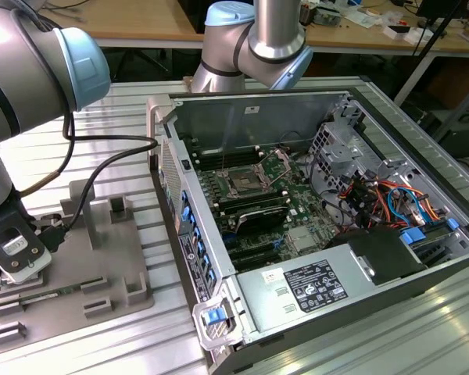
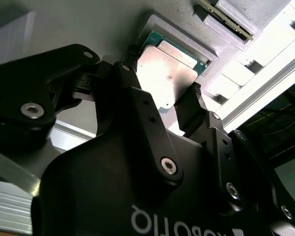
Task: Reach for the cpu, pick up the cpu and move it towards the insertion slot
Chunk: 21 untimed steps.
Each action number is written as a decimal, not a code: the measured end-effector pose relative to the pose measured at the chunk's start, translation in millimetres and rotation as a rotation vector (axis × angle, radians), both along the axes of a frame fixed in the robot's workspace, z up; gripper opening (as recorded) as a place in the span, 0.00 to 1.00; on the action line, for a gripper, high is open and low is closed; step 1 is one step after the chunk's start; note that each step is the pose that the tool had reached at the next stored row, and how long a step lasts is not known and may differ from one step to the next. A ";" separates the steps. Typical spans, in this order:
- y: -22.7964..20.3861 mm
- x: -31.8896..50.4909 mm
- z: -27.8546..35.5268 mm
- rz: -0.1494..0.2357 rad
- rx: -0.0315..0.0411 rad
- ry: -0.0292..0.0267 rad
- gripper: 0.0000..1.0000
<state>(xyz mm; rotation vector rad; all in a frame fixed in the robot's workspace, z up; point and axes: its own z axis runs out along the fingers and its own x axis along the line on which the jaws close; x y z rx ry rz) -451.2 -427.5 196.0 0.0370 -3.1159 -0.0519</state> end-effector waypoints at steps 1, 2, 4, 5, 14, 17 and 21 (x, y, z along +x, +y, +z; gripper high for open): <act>0.0 0.0 0.1 0.000 -0.0001 0.0000 0.55; 0.0 0.0 0.2 0.000 0.0000 0.0000 0.55; 0.0 0.0 0.6 0.000 0.0000 0.0001 0.55; 0.0 0.0 1.1 0.000 -0.0001 0.0002 0.55; 0.0 0.0 2.8 0.000 0.0000 0.0000 0.55; 0.0 0.0 3.9 0.000 -0.0001 0.0002 0.55; 0.0 0.0 5.7 0.000 0.0000 0.0001 0.55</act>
